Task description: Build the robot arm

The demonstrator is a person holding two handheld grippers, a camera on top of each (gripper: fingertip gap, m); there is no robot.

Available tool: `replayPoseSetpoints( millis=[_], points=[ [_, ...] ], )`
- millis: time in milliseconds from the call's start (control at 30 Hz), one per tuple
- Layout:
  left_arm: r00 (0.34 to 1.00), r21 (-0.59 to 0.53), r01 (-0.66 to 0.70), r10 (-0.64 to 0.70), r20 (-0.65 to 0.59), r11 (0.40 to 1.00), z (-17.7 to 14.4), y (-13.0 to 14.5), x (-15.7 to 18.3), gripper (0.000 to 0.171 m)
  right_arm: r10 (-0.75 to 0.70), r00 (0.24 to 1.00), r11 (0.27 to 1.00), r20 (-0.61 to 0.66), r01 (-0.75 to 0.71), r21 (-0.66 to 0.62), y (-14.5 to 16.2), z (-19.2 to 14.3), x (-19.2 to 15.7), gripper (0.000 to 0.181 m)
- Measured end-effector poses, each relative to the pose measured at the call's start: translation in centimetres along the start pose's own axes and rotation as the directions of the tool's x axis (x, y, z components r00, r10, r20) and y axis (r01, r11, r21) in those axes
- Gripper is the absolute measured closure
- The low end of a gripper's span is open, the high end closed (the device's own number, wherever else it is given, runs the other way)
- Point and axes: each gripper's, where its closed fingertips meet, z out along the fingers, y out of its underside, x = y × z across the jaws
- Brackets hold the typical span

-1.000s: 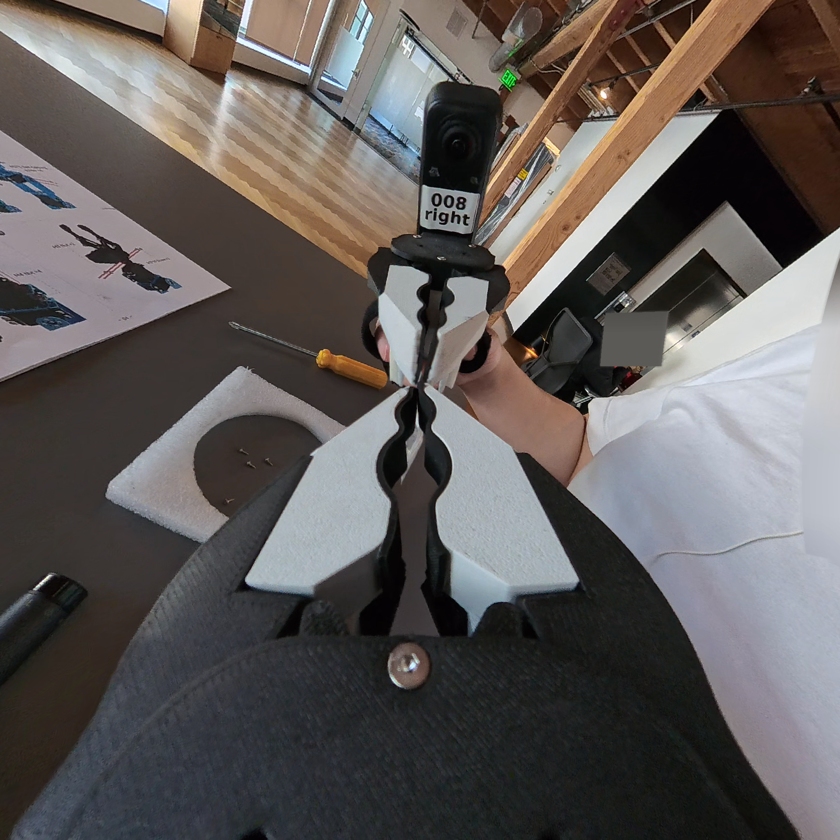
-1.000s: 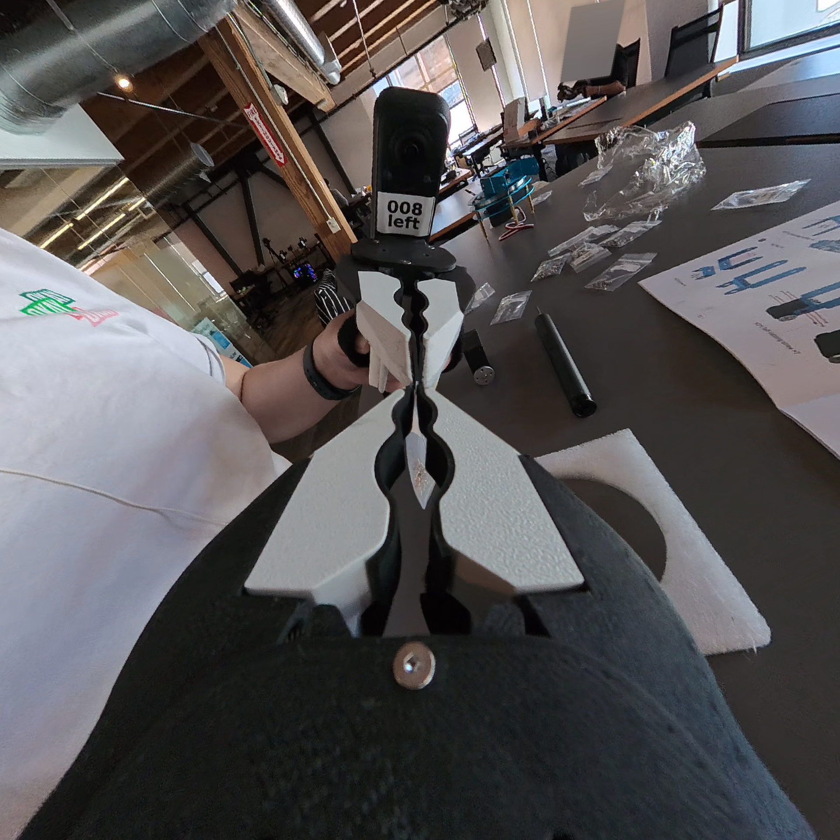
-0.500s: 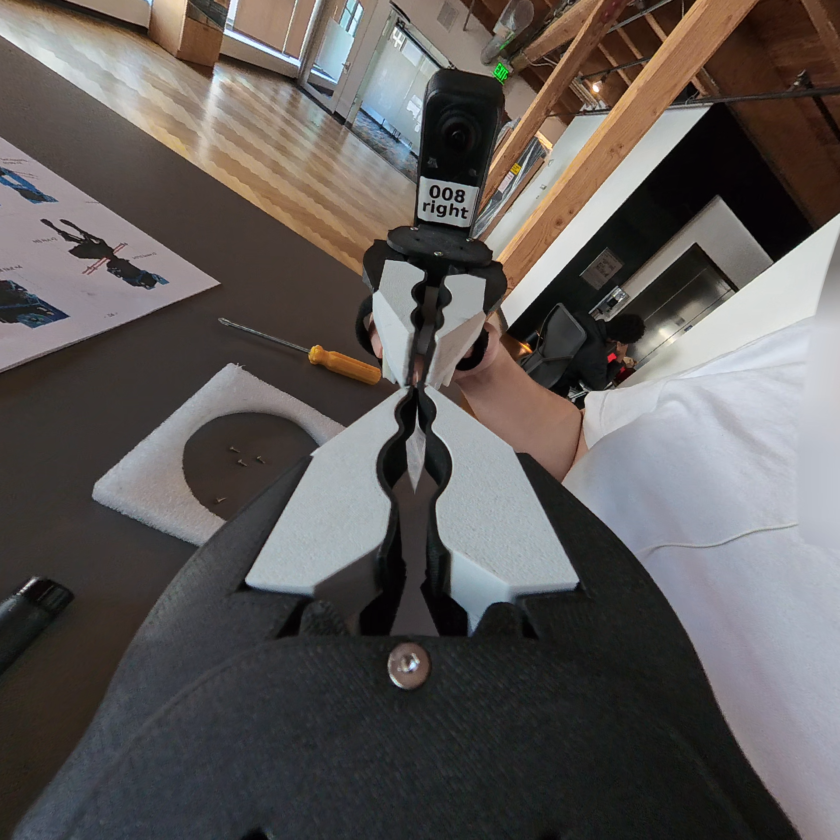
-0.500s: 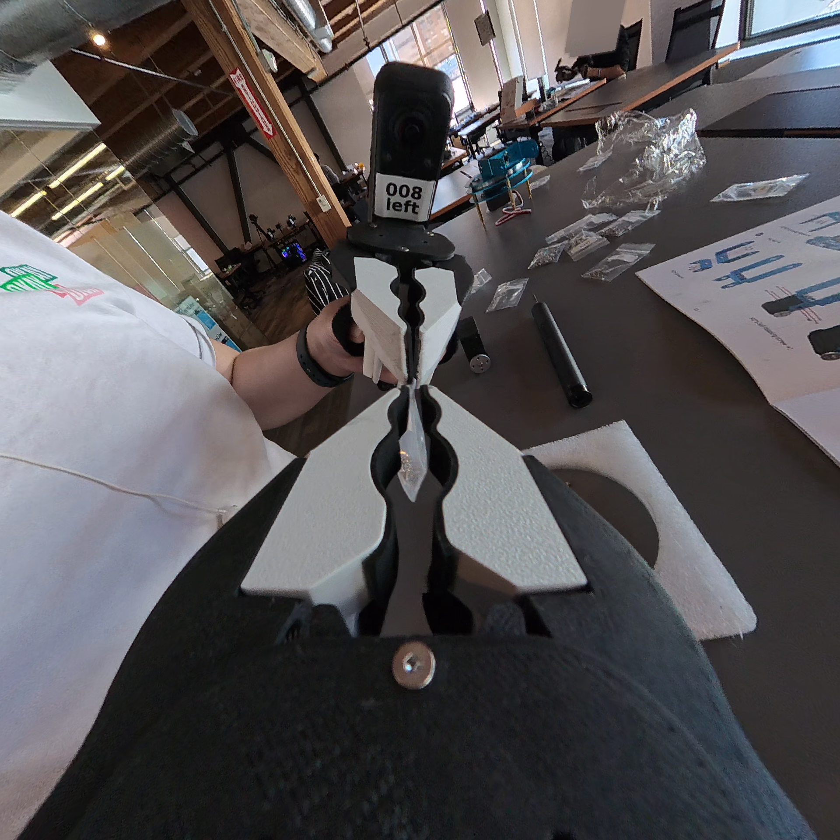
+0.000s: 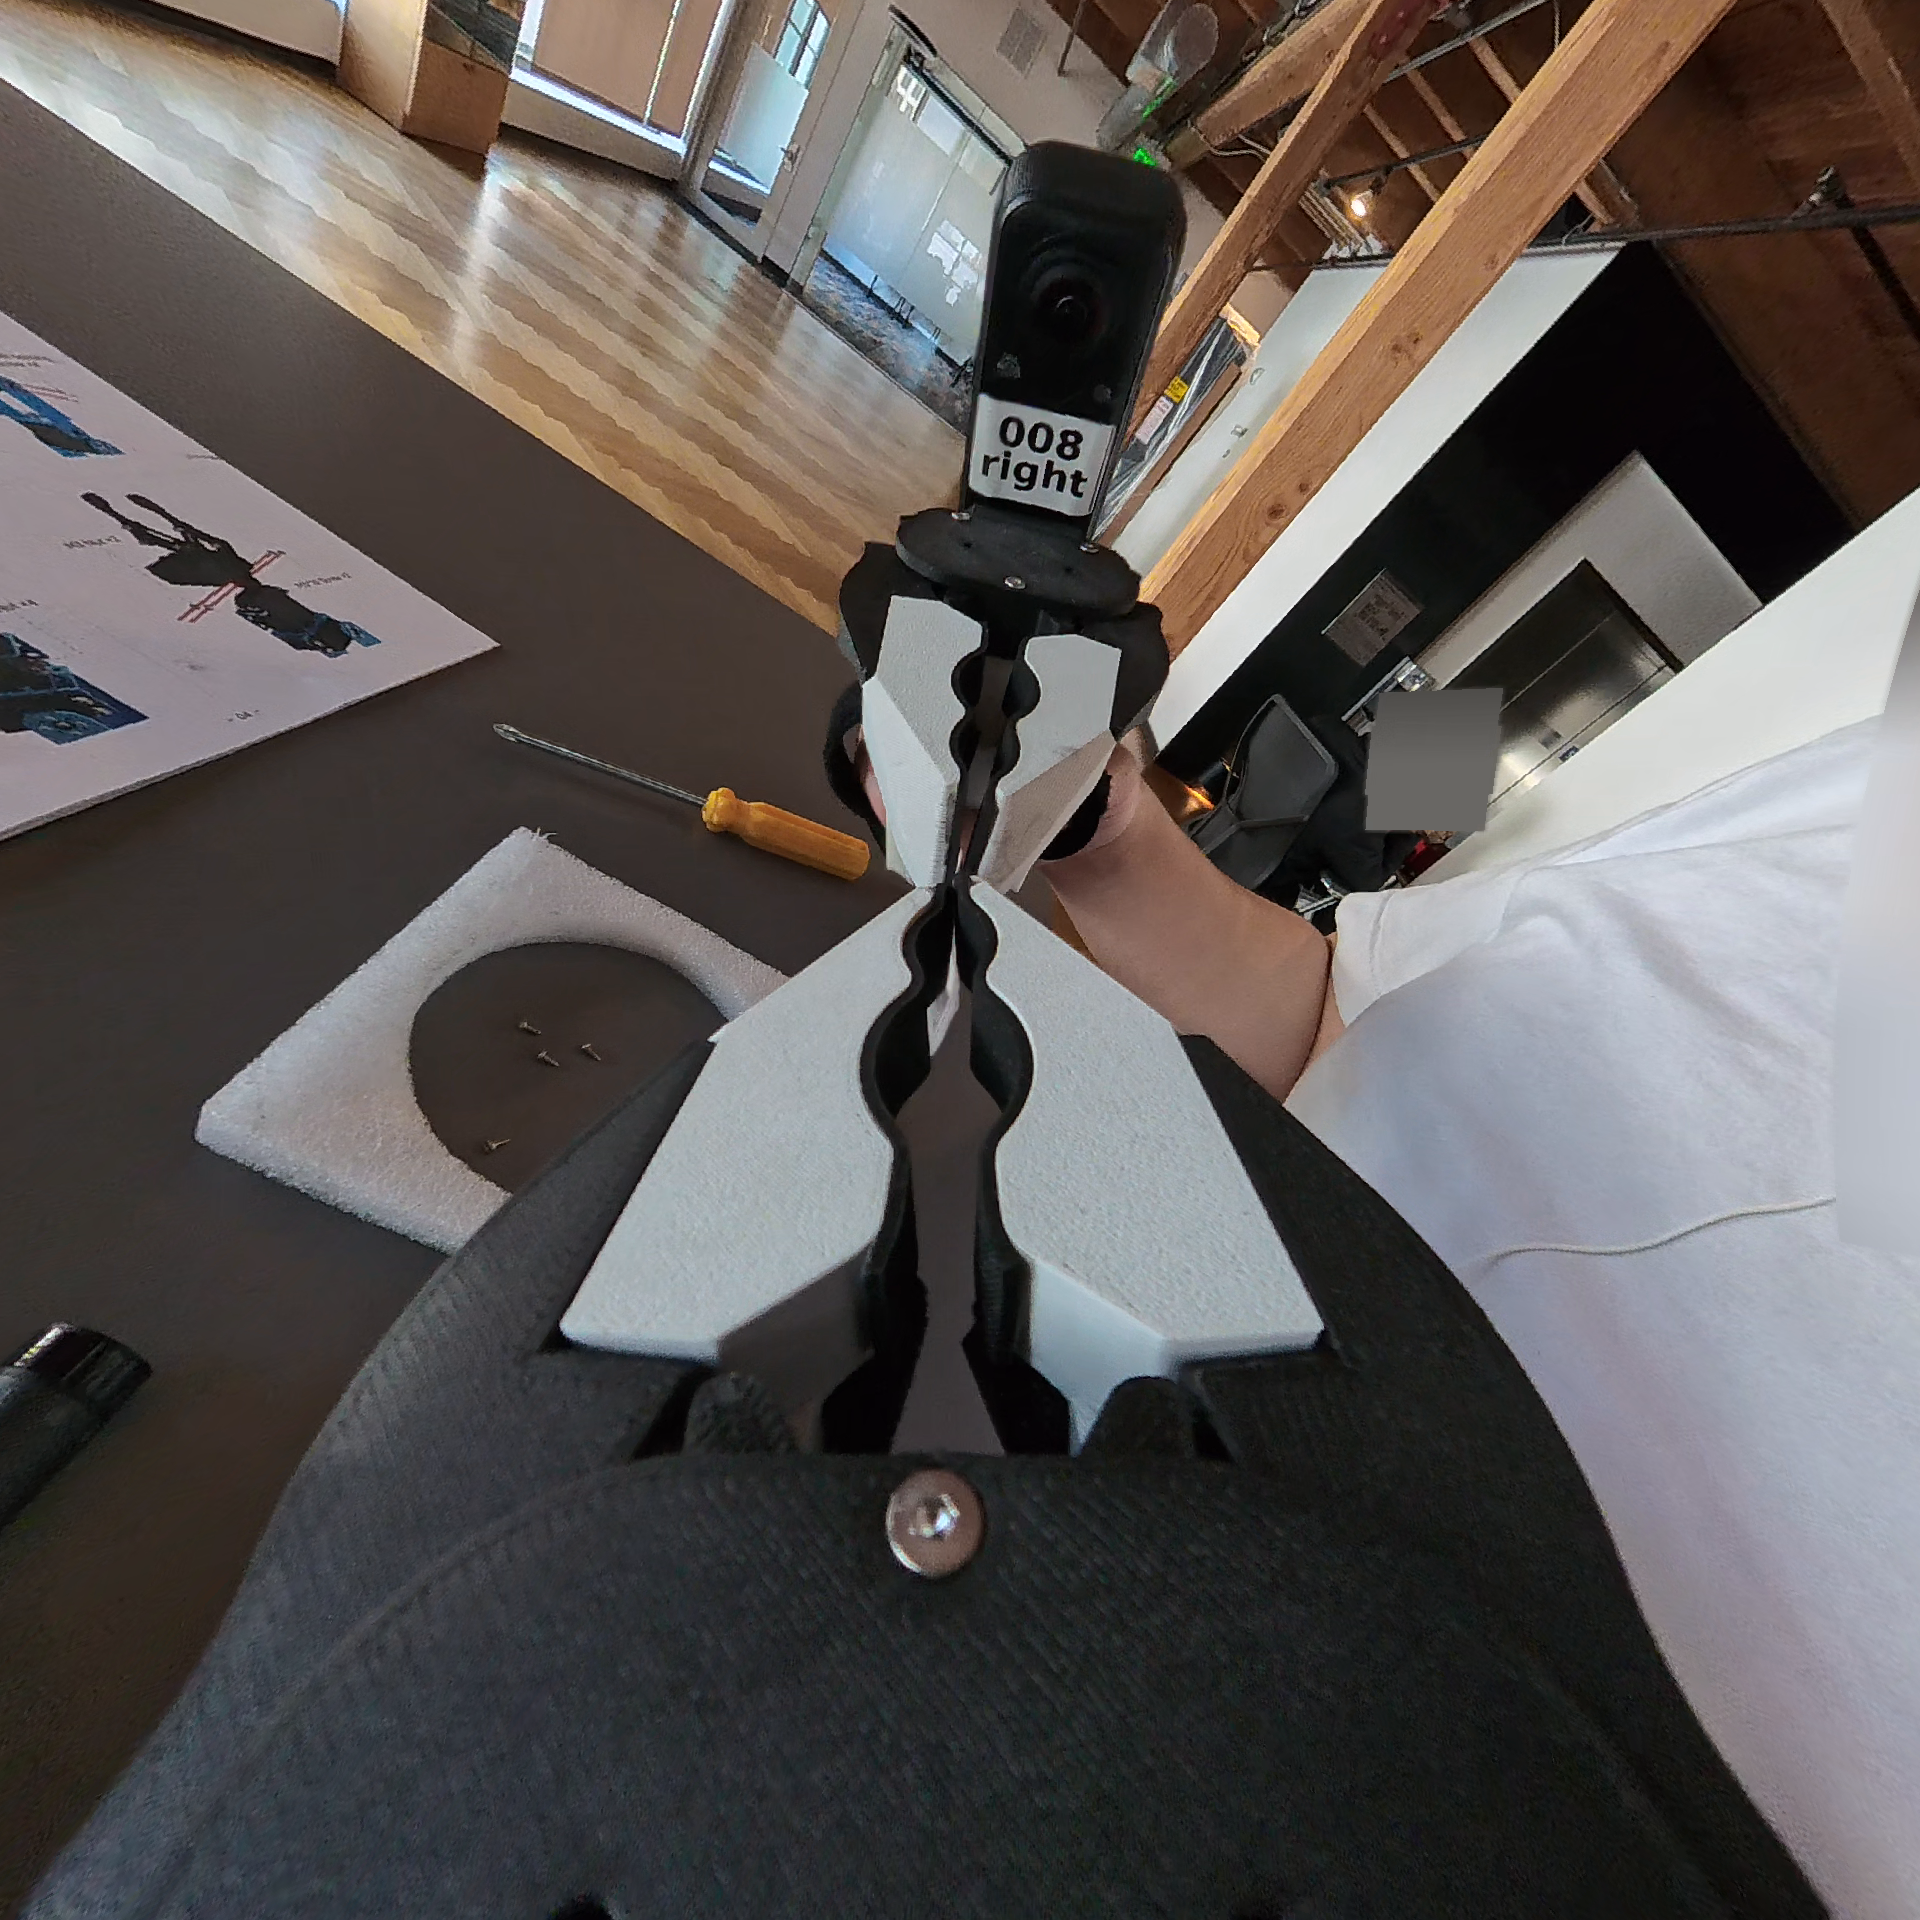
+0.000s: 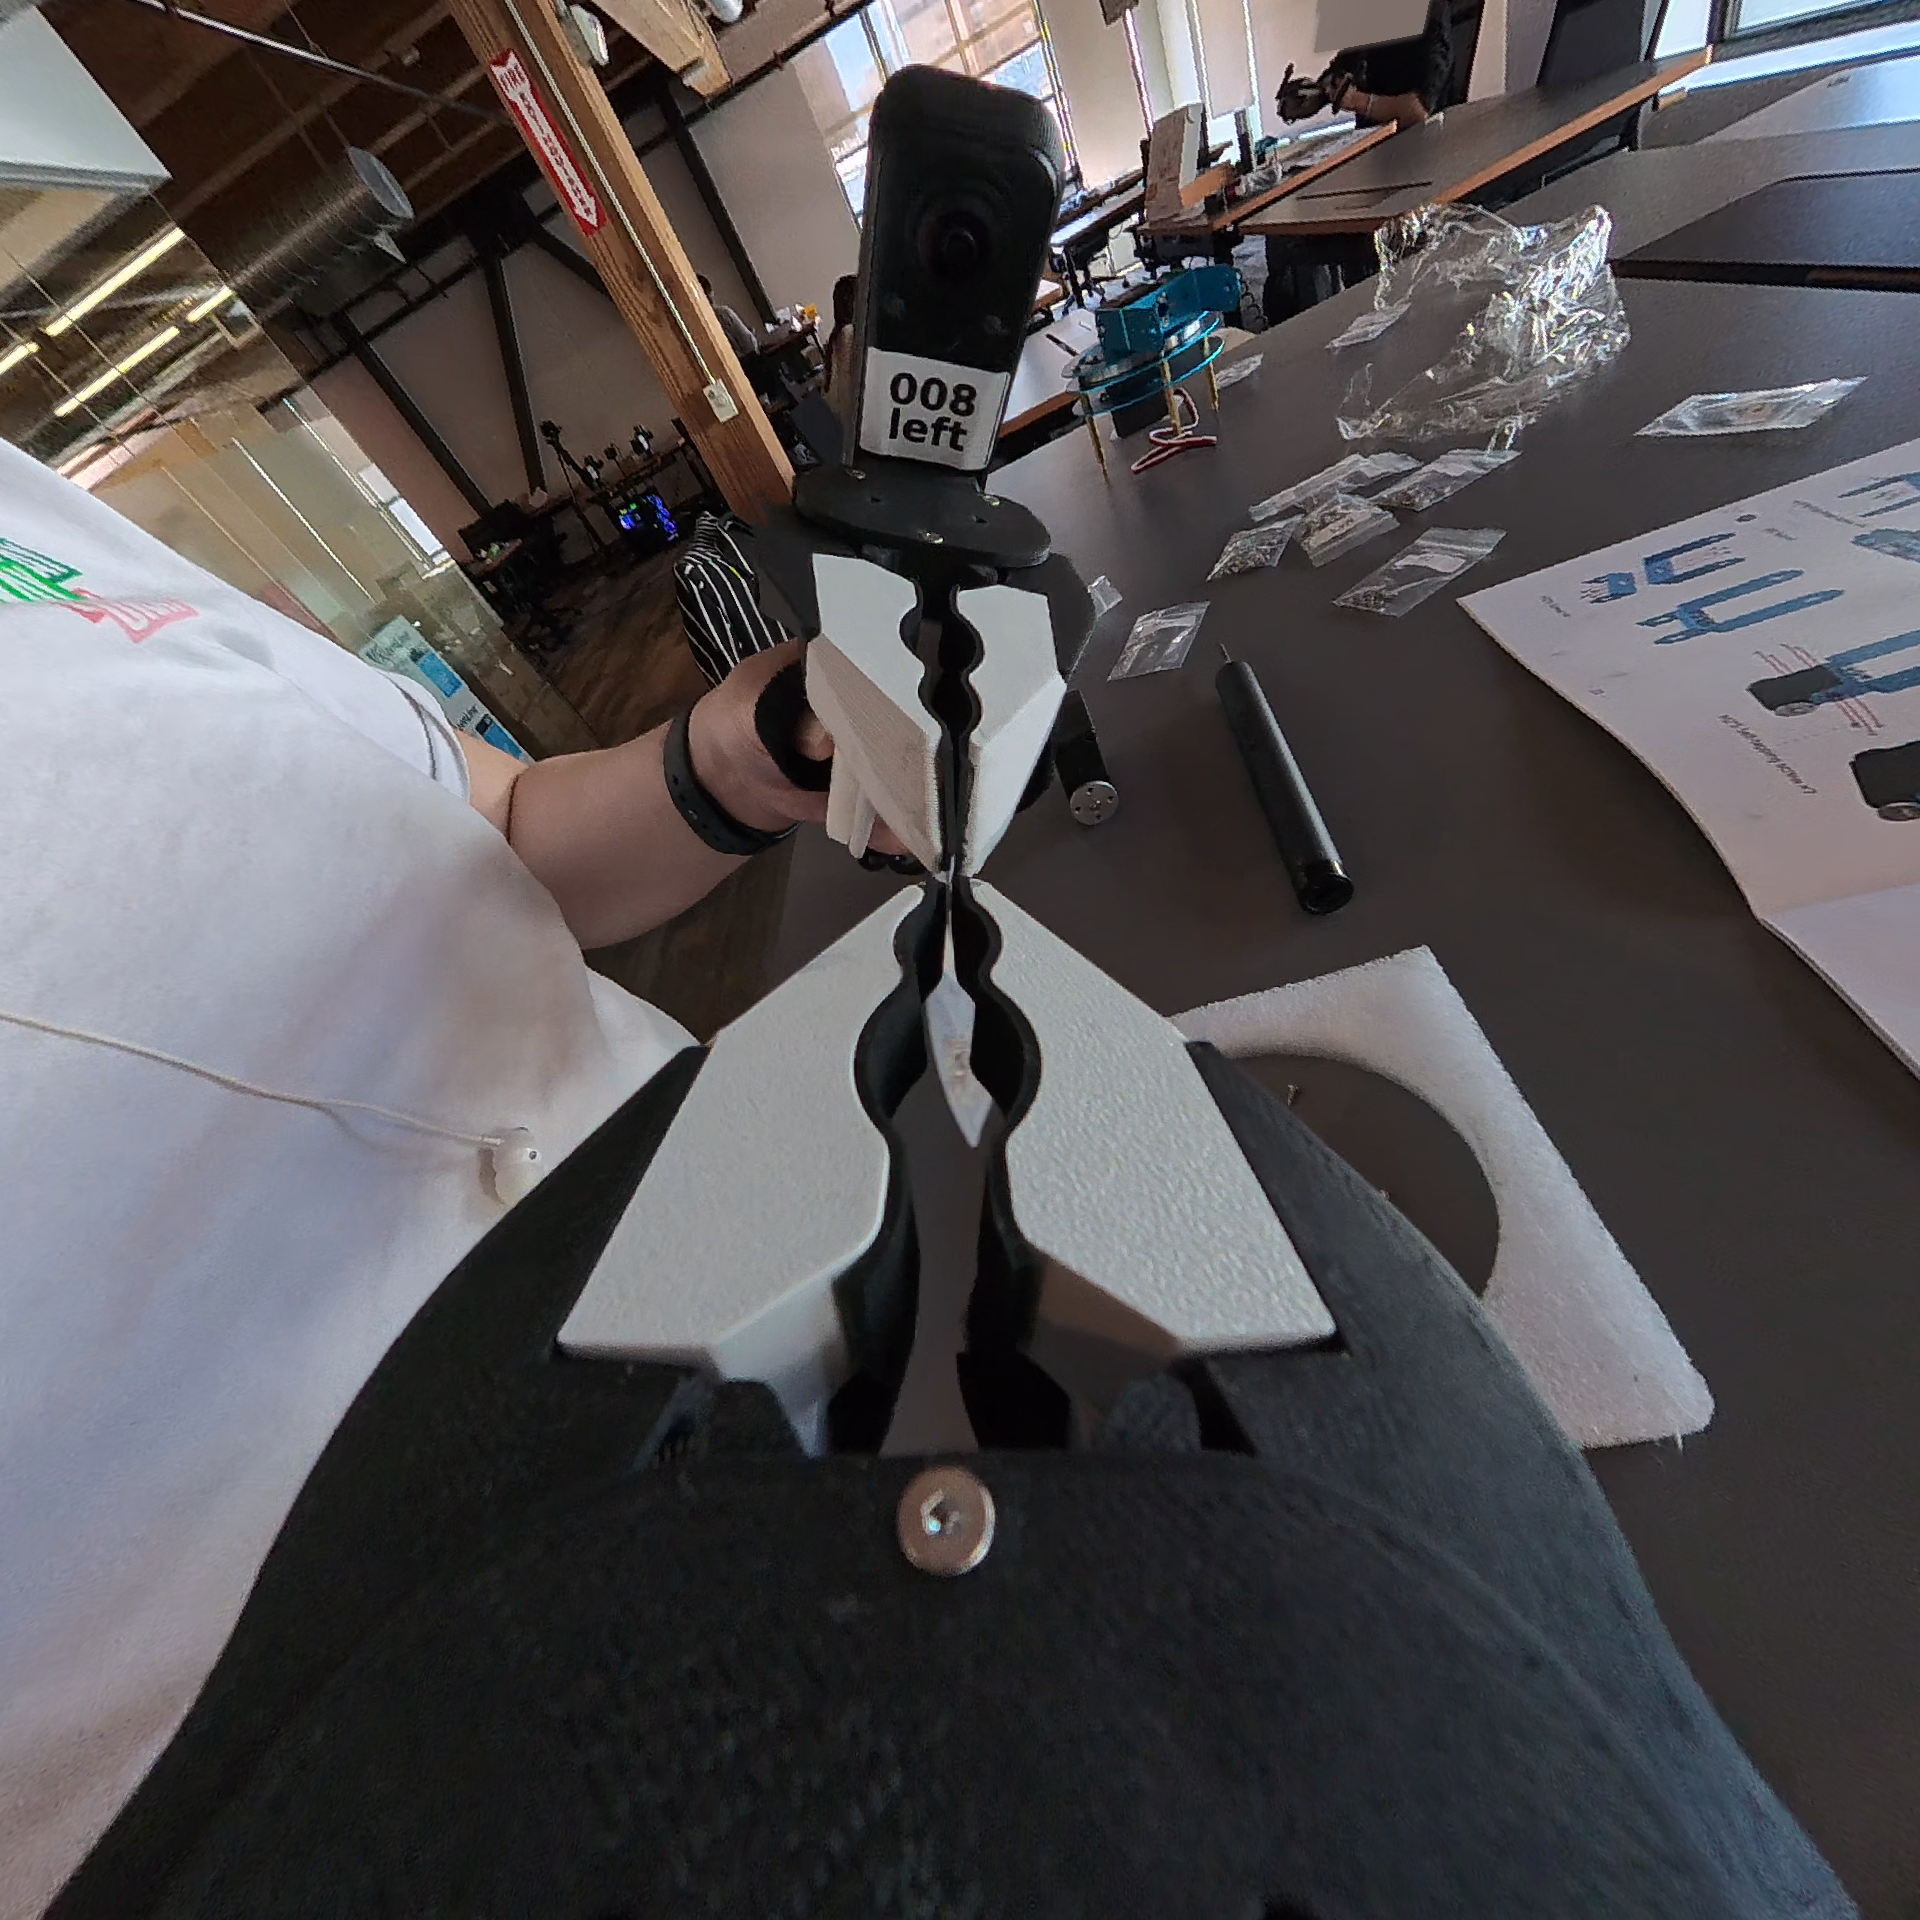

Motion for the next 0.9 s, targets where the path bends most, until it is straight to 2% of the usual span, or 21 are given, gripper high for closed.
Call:
replayPoseSetpoints(
  millis=[67,100,133,167,267,367,567,900],
  points=[
    [1.0,0.013,-0.015,0.015,-0.001,1.0,0.0,-0.2,0.0,0.171,0.0,1.0,1.0,-0.002,0.0,0.007,-0.2,0.0,0.0,0.181],
    [1.0,0.019,-0.029,0.029,0.013,0.999,-0.1,-0.3,-0.2,0.165,0.002,1.0,1.0,0.0,-0.002,0.013,-0.3,0.0,-0.1,0.181],
    [0.998,0.018,-0.045,0.044,0.04,0.999,-0.2,-0.4,-0.5,0.148,0.005,1.0,1.0,0.002,-0.005,0.014,-0.4,-0.1,-0.1,0.181],
    [0.996,0.0,-0.067,0.067,0.051,0.998,-0.3,-0.3,-0.5,0.146,0.005,1.0,1.0,-0.006,-0.005,0.015,-0.4,-0.1,-0.1,0.181],
    [0.988,-0.081,-0.144,0.147,0.041,0.986,-0.2,0.4,0.1,0.159,0.008,1.0,1.0,-0.017,-0.007,0.023,-0.5,-0.2,-0.1,0.181],
    [0.979,-0.116,-0.185,0.193,0.062,0.976,0.0,0.6,0.0,0.168,0.018,1.0,0.999,-0.017,-0.017,0.034,-0.6,-0.2,0.0,0.181],
    [0.974,-0.128,-0.205,0.216,0.073,0.97,0.3,0.7,-0.2,0.171,0.047,0.999,0.998,-0.025,-0.046,0.045,-0.4,-0.4,0.2,0.181],
    [0.985,-0.15,-0.159,0.168,0.046,0.976,0.3,1.0,0.5,0.171,0.06,0.998,0.998,0.02,-0.06,0.032,-0.2,-0.4,-0.4,0.181]
  ],
)
